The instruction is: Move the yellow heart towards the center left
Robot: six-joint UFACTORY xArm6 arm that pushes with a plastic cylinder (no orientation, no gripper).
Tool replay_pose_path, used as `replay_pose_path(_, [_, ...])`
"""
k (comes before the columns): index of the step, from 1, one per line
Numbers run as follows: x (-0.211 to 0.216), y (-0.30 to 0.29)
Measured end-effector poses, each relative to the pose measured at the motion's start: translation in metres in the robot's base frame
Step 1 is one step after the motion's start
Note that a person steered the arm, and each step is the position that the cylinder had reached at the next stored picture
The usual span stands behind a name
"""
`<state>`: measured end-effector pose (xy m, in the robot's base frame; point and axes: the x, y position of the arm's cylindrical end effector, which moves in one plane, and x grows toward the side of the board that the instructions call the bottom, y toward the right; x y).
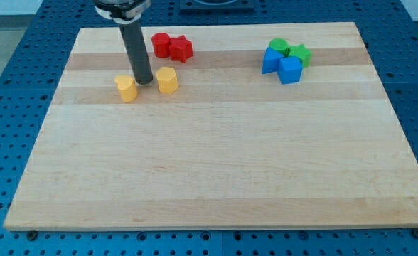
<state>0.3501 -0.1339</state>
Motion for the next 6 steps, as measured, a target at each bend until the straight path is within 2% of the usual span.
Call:
replay_pose_path(3, [0.029,-0.005])
replay_pose_path(6, [0.029,-0.066])
